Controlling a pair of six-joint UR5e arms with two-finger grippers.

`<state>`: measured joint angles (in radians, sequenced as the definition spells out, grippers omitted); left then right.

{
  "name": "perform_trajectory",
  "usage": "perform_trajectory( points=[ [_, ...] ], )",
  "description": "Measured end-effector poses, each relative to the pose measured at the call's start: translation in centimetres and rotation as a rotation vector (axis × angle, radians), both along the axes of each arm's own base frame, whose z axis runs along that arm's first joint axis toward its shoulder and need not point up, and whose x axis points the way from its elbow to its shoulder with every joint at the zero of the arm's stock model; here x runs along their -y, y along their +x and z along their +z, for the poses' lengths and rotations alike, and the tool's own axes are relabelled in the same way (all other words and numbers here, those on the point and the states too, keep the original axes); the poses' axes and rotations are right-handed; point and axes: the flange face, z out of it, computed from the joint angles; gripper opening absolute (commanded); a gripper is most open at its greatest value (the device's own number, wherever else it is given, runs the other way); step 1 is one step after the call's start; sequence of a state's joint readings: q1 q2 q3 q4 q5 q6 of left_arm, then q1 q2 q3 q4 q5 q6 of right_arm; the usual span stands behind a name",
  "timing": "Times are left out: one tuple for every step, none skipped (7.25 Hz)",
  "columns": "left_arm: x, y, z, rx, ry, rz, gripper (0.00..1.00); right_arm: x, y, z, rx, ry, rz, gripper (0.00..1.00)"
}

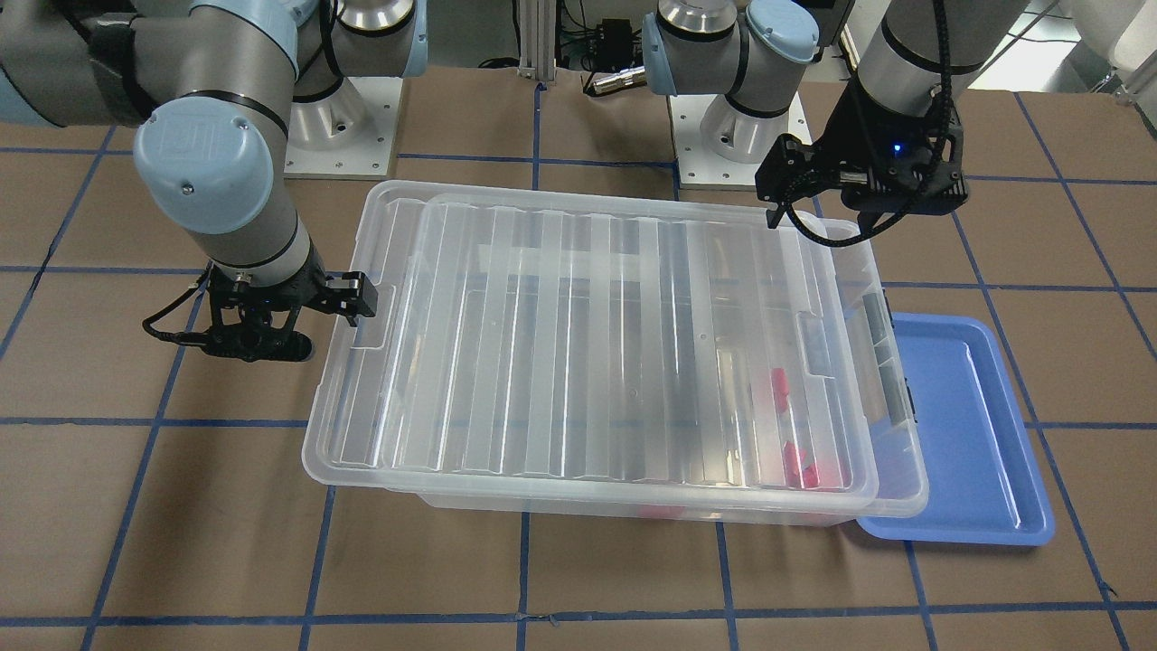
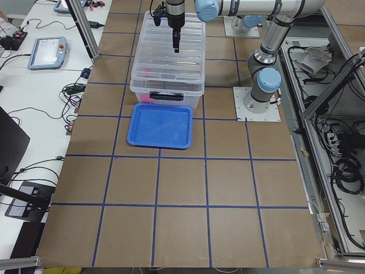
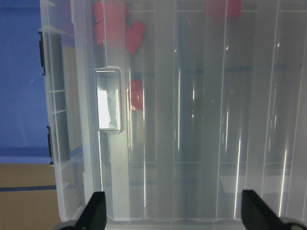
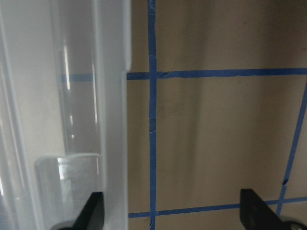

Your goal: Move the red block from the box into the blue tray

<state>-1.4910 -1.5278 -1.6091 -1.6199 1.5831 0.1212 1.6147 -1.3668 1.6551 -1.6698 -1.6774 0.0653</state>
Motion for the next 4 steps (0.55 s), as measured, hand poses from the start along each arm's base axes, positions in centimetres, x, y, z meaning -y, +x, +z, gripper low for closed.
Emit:
perform_trajectory(
  points=[
    [0.0, 0.0, 0.0, 0.000, 0.000, 0.000, 1.00, 0.2, -1.1, 0.0, -0.021, 0.004, -0.002, 1.00],
    [0.0, 0.0, 0.0, 0.000, 0.000, 0.000, 1.00, 0.5, -2.5, 0.0, -0.031, 0.010, -0.005, 1.00],
    [0.0, 0.0, 0.0, 0.000, 0.000, 0.000, 1.00, 0.7, -3.9, 0.0, -0.032, 0.016, -0.006, 1.00],
    [0.0, 0.1, 0.0, 0.000, 0.001, 0.001, 1.00, 0.9, -5.2, 0.0, -0.034, 0.020, -0.008, 1.00]
  ],
)
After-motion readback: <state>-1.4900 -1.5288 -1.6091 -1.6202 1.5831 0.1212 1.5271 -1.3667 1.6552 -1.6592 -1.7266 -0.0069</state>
